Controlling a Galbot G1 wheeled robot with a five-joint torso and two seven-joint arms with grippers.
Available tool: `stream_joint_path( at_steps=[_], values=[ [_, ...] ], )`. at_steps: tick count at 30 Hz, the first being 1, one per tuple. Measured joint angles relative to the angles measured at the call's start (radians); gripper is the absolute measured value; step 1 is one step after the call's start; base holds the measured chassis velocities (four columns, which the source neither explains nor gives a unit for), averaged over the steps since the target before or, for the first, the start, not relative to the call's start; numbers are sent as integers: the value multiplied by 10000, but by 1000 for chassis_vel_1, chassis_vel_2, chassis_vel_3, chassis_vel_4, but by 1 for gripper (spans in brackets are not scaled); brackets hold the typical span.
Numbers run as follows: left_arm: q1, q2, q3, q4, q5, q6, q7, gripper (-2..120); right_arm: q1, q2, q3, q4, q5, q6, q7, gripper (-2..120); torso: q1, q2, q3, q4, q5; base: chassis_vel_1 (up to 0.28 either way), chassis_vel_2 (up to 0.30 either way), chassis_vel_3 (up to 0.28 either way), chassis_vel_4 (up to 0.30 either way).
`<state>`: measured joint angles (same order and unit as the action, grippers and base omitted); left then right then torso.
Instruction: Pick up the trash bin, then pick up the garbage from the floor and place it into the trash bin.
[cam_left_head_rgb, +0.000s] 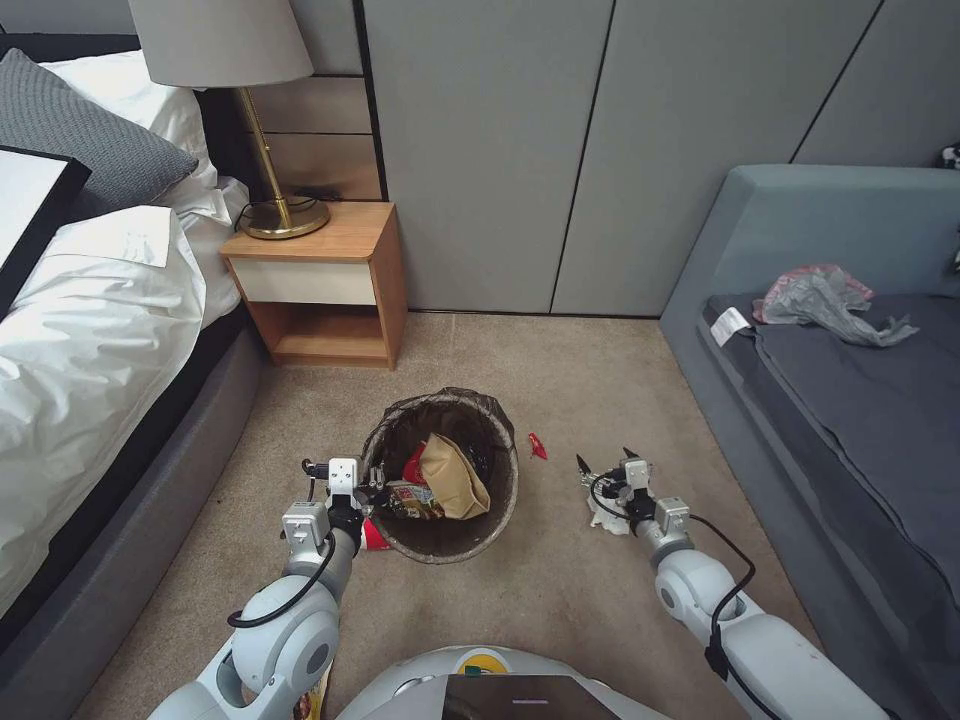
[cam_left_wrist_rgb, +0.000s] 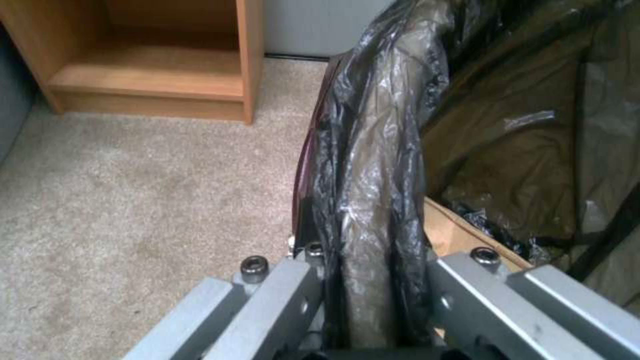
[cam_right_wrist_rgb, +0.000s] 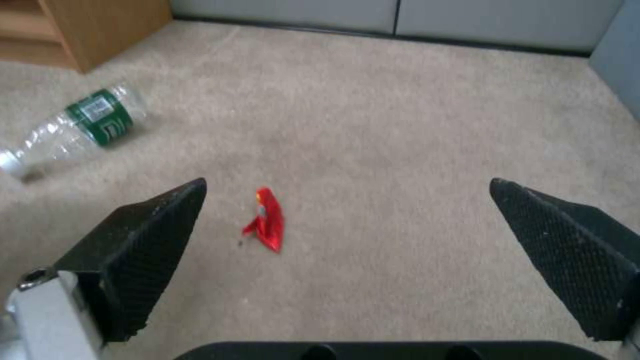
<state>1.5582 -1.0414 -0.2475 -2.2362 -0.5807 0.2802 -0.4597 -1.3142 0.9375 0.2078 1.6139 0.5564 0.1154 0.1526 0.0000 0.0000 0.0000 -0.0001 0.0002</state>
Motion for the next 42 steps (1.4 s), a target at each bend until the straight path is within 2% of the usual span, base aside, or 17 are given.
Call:
stream_joint_path(
  at_steps=[18, 22, 35, 42],
  values=[
    [-44, -71, 32, 57, 17, 1, -4, 2, 477, 191, -232, -1336, -87, 178, -293, 100, 0, 0, 0, 1, -2, 0, 0, 0, 0],
    [-150, -85, 86, 123, 7, 24, -10, 2, 648, 388, -297, -2070, -203, 253, -418, 100, 0, 0, 0, 0, -2, 0, 0, 0, 0],
    [-223, -63, 92, 141, -51, 32, -18, 2, 574, 656, -426, -2597, -528, 149, -448, 100, 0, 0, 0, 0, -3, 0, 0, 0, 0],
    [-227, -16, 112, 141, -72, 30, -17, 2, 664, 931, -393, -3291, -632, 115, -413, 100, 0, 0, 0, 0, -1, 0, 0, 0, 0]
  ],
)
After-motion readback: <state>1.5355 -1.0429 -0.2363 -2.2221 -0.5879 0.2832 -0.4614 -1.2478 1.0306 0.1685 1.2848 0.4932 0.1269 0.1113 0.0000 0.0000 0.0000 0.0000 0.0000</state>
